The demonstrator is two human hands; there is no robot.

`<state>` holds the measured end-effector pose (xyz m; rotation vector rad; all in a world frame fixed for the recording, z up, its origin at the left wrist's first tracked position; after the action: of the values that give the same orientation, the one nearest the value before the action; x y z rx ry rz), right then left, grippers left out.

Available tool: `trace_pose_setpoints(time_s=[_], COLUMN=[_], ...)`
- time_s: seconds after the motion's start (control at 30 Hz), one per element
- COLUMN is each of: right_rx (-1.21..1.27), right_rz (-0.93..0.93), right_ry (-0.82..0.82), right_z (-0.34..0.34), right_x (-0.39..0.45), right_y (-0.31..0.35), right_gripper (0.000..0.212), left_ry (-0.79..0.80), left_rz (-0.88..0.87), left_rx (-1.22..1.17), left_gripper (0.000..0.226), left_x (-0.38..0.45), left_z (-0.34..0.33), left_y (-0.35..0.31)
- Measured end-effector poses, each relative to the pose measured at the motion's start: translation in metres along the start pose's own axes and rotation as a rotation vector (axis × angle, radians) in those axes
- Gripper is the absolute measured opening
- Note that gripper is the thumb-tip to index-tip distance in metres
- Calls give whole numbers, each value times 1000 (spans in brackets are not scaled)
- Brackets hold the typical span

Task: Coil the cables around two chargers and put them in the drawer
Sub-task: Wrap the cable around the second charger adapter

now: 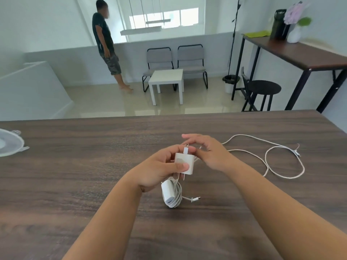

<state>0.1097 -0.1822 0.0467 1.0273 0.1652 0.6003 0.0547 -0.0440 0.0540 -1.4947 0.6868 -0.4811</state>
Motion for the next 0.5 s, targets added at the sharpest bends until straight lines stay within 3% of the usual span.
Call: trace_pose_setpoints(time_s=[0.17, 0.37, 0.5], right_rx=[216, 271, 56], right_rz=[14, 43, -39], right_ry=[-161, -259, -279], right_z=[30, 29, 13], right_x=[-18, -35, -46], right_y=[11, 17, 6], right_gripper=[9, 26, 29], left_ry=[-230, -450, -549], left_rz=[-138, -350, -356], left_rx=[-75, -238, -268], left_gripper=[37, 34, 28], left_x=[0, 3, 7], left_z=[5, -1, 0], left_y=[-14, -32, -33])
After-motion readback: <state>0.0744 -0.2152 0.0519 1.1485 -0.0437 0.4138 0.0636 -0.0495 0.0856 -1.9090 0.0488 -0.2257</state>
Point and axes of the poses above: each hand's wrist, its own x-axis towards the middle knuckle, its own z-axis out of the back of the hand, y = z × x, the point moved 6 cm from there along x, towards the middle knuckle, and after that the axes turned 10 degrees about y, right-handed, at the moved point
